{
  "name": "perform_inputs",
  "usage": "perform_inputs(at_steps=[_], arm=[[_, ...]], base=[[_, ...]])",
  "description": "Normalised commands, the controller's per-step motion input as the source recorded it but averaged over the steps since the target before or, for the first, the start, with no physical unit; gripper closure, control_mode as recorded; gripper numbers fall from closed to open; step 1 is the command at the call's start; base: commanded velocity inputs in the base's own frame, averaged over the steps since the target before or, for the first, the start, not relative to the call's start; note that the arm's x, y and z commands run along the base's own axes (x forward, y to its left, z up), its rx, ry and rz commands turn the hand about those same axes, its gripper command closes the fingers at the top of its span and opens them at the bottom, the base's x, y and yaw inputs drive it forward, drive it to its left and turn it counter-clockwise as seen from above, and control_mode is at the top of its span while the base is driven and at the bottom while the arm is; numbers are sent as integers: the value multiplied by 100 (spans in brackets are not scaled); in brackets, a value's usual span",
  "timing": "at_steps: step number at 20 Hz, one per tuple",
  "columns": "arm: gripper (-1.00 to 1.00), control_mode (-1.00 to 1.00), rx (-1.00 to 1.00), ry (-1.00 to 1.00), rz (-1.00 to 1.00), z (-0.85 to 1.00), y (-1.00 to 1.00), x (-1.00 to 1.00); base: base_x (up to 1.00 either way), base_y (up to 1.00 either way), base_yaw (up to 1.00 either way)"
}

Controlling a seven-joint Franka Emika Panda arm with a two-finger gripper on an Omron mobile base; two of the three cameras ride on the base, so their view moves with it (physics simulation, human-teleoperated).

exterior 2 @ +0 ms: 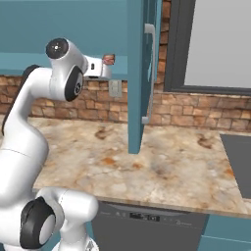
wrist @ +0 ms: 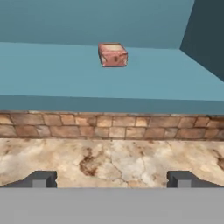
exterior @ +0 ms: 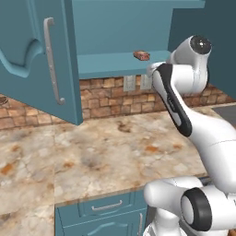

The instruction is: Pick up the bar soap and sponge from the sink, and place them back in the cabinet, and close the cabinet doors.

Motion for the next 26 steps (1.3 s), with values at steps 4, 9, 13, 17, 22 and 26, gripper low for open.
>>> perform_inputs(at_steps=[4, 9, 13, 17, 22, 26], arm=[[-100, -100, 0, 17, -2, 0, 0, -14], [-100, -100, 0, 11, 0, 0, 0, -23], [-100, -100, 0, 7, 0, 0, 4, -38], [-100, -100, 0, 9, 0, 0, 4, -39], [-100, -100, 1, 8, 0, 0, 2, -43], [-100, -100, 0, 6, 0, -1, 8, -46]], base=[[0, 0, 0], [0, 0, 0], [0, 0, 0], [0, 0, 0], [0, 0, 0], [0, 0, 0]])
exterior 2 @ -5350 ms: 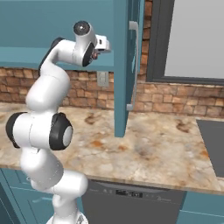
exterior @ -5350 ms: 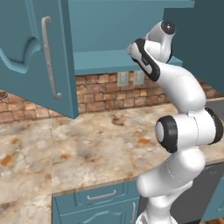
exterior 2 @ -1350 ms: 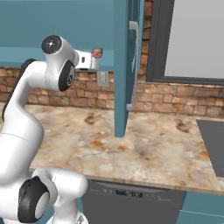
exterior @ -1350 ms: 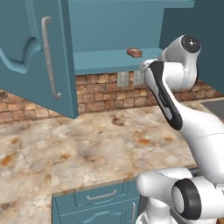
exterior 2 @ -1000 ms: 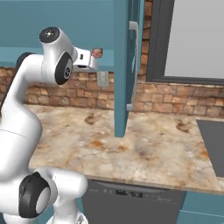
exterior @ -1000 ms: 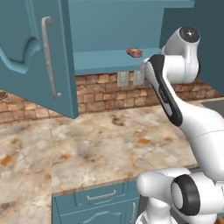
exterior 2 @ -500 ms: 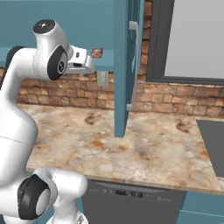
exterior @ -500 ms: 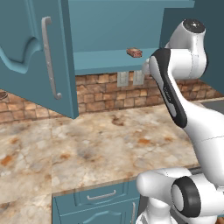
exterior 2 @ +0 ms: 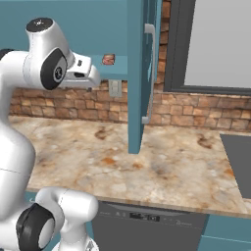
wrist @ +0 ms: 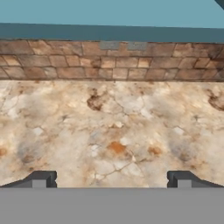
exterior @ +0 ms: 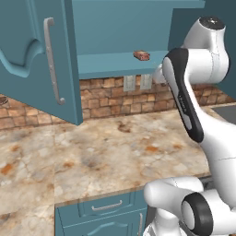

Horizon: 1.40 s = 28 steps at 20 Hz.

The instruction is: Pick up the bar soap and sponge from the sink, and place them back in the cabinet, and close the cabinet doors.

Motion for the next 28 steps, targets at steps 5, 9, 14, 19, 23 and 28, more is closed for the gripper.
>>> perform_inputs(at_steps=[5, 9, 14, 19, 23, 28], arm=[[-100, -100, 0, 0, 0, -17, 13, -21], [-100, -100, 1, 0, 0, -31, 11, -18], [-100, -100, 3, 0, 0, -26, 3, -15], [-100, -100, 0, 0, 0, -28, 6, 0], [-100, -100, 0, 0, 0, -11, 3, 0], [-100, -100, 0, 0, 0, -1, 0, 0]], base=[[0, 0, 0], [0, 0, 0], [0, 0, 0], [0, 0, 0], [0, 0, 0], [0, 0, 0]])
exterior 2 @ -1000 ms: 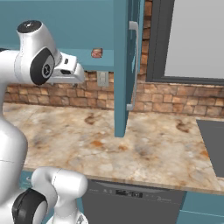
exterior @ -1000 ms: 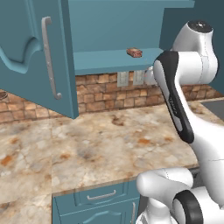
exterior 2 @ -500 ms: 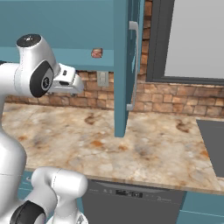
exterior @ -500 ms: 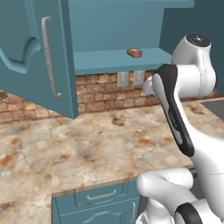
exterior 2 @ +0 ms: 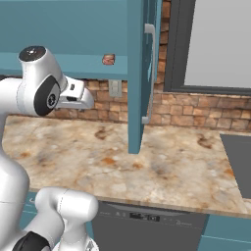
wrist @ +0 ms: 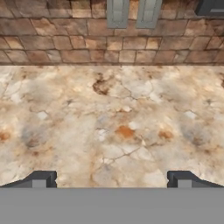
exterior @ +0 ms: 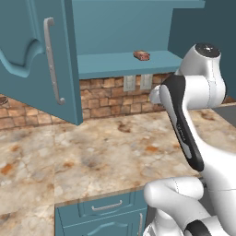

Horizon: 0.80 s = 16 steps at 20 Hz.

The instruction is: Pick up the bar soap and sponge from the sink, and place them back in the cabinet, and close the cabinet doors.

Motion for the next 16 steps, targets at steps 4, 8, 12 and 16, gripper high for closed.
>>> perform_inputs(at_steps=[4, 8, 12, 16], arm=[[-100, 100, 0, 0, 0, 0, 0, 0], [-100, 100, 0, 0, 0, 0, 0, 0], [-100, 100, 0, 0, 0, 0, 0, 0], [-100, 100, 0, 0, 0, 0, 0, 0]], base=[[0, 0, 0], [-3, -7, 0], [-36, -32, 0], [-62, -36, 0]])
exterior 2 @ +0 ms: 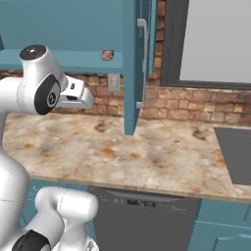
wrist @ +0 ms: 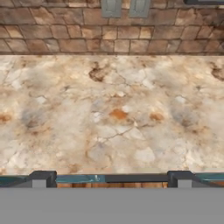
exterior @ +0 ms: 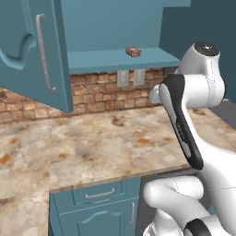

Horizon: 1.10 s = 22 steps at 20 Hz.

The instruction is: Pick up the bar soap and sponge from the sink, and place them back in the cabinet, and close the cabinet doors.

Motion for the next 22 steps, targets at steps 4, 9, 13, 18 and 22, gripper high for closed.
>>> perform_inputs(at_steps=[4, 9, 13, 18, 22], arm=[[-100, 100, 0, 0, 0, 0, 0, 0], [-100, 100, 0, 0, 0, 0, 0, 0], [-100, 100, 0, 0, 0, 0, 0, 0], [-100, 100, 0, 0, 0, 0, 0, 0], [-100, 100, 0, 0, 0, 0, 0, 0]], base=[[-66, -28, 0], [-56, -28, 0], [-44, -44, 0], [-32, -71, 0], [-18, -84, 0]])
